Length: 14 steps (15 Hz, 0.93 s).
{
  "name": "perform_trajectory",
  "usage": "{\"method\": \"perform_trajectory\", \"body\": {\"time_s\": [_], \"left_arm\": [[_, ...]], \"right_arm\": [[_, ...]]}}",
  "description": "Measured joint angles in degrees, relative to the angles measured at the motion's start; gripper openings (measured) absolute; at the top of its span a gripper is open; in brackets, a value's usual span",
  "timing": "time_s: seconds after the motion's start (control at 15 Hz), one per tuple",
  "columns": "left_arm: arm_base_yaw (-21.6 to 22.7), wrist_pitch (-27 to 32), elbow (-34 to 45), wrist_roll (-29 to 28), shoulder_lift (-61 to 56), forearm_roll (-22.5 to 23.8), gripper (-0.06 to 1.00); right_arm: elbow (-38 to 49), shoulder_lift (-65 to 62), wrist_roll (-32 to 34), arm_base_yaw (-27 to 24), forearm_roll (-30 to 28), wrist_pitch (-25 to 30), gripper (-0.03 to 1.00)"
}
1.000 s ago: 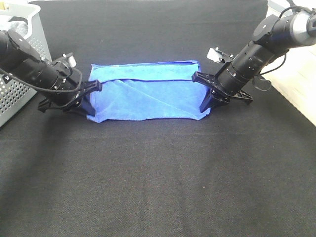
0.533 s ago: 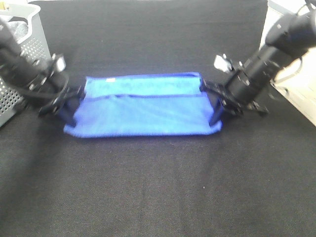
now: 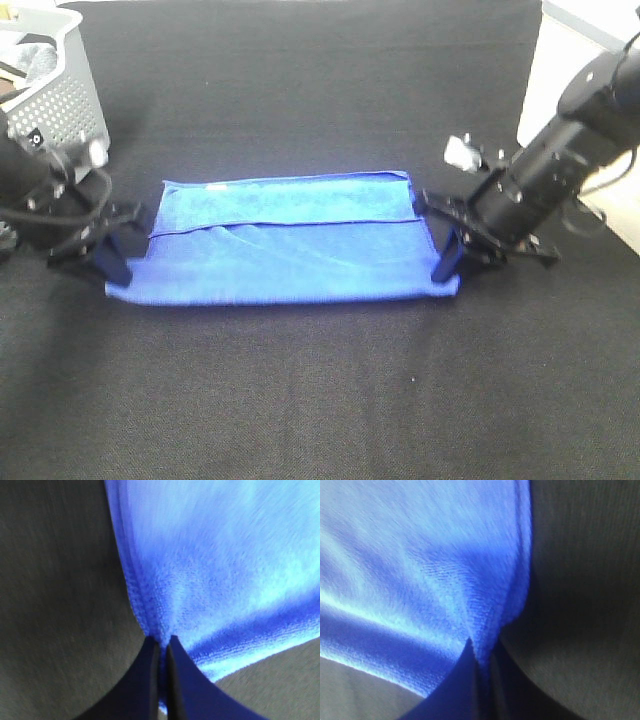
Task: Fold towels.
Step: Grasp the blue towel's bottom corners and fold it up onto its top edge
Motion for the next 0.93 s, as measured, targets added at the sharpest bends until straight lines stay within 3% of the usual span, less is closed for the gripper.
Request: {"method": "perform_trajectory", "body": {"time_s": [0.4, 0.73, 0.93], "left_arm": [[0.7, -1.9, -10.8, -5.6, 0.5, 2.8, 0.01], [1.4, -1.4, -24.5, -6.0, 9.1, 3.6, 0.01], [1.4, -1.7, -28.7, -6.0, 15.4, 3.5, 0.01]], "right_arm": [[-13.8, 1.3, 0.0, 0.0, -1.8, 0.2, 0.00], [-28.7, 10.0, 0.5, 0.0, -4.1, 1.8, 0.00], [-36.4, 17.4, 0.7, 0.0, -4.2, 2.5, 0.00]]}}
